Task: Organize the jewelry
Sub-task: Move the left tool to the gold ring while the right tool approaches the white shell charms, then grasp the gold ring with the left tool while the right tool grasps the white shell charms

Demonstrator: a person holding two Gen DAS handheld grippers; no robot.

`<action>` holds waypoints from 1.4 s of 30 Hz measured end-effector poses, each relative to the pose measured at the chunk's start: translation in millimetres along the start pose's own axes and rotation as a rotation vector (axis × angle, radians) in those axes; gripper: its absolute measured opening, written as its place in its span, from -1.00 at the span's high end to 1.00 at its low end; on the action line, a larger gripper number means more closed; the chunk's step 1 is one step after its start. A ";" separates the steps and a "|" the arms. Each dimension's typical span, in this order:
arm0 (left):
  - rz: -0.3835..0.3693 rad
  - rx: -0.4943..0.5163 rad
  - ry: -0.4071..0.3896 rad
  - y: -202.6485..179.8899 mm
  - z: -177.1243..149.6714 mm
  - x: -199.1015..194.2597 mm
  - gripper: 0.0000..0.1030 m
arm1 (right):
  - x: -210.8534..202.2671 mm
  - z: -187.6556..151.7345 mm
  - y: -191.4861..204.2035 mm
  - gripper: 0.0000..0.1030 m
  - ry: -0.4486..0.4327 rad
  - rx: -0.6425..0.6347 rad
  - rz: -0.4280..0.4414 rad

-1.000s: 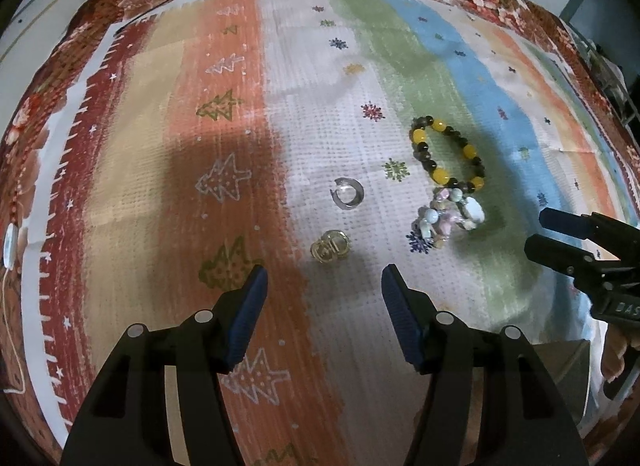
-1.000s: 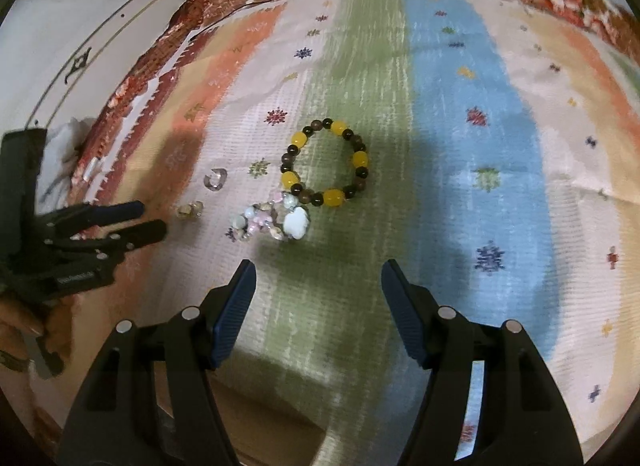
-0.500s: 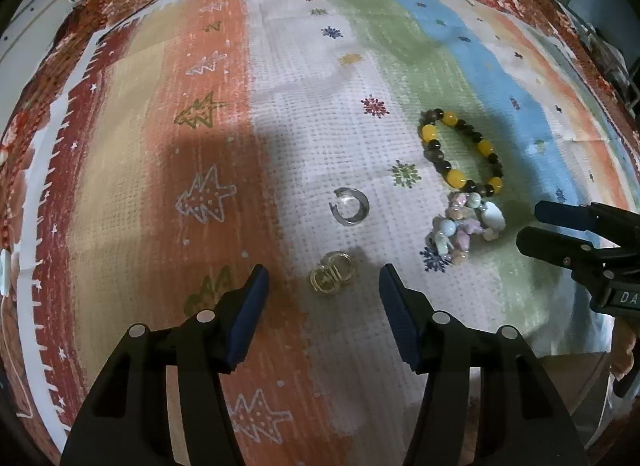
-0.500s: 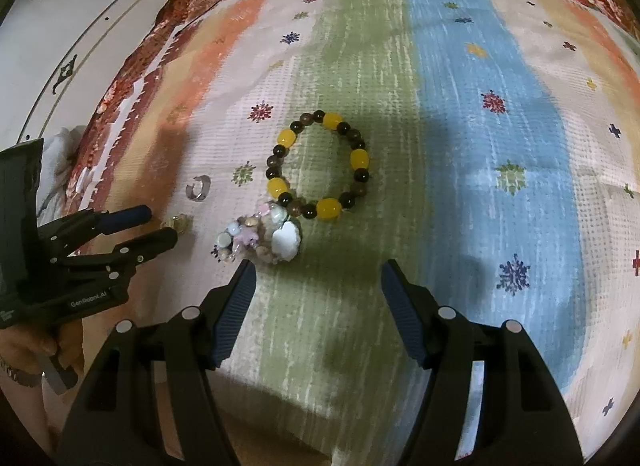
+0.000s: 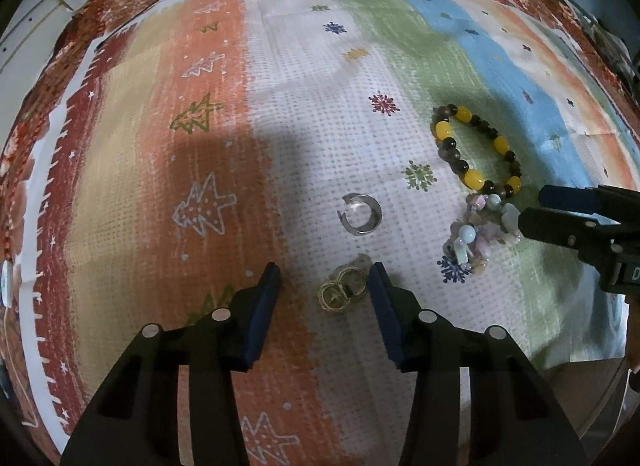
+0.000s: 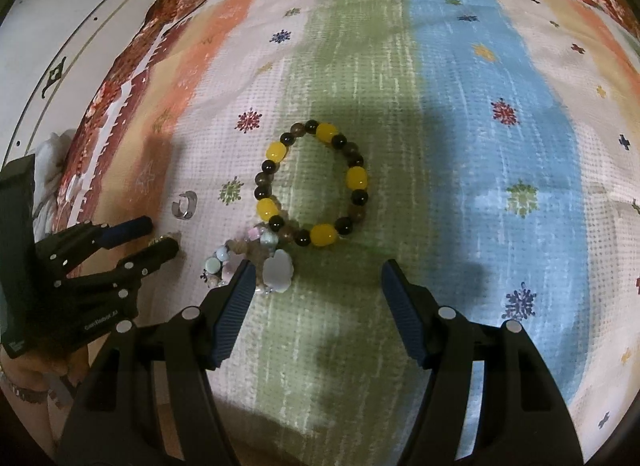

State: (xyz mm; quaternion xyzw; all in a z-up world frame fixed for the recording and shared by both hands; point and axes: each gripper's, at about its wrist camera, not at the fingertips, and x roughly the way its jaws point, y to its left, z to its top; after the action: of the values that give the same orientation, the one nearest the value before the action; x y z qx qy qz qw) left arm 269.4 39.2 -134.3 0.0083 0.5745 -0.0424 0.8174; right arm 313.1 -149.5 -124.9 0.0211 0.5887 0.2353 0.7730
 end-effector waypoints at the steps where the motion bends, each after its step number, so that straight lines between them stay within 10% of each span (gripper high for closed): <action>1: -0.001 -0.001 0.000 0.4 0.0 0.2 0.12 | 1.2 0.1 1.2 -0.30 0.006 -0.006 0.001; 12: 0.030 0.055 -0.001 -10.6 3.2 4.8 0.38 | 9.1 5.3 12.9 -0.28 0.042 -0.088 -0.042; 21: 0.020 0.065 0.019 -11.9 1.9 4.1 0.63 | 11.7 4.3 11.8 0.61 0.060 -0.085 -0.017; 42: -0.007 0.004 -0.005 -0.8 1.7 -11.8 0.78 | -13.7 -4.0 20.8 0.66 -0.022 -0.128 -0.055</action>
State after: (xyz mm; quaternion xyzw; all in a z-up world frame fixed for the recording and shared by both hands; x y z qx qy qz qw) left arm 267.0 38.9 -122.6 0.0081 0.5723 -0.0464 0.8187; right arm 299.7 -137.3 -107.4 -0.0418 0.5644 0.2509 0.7853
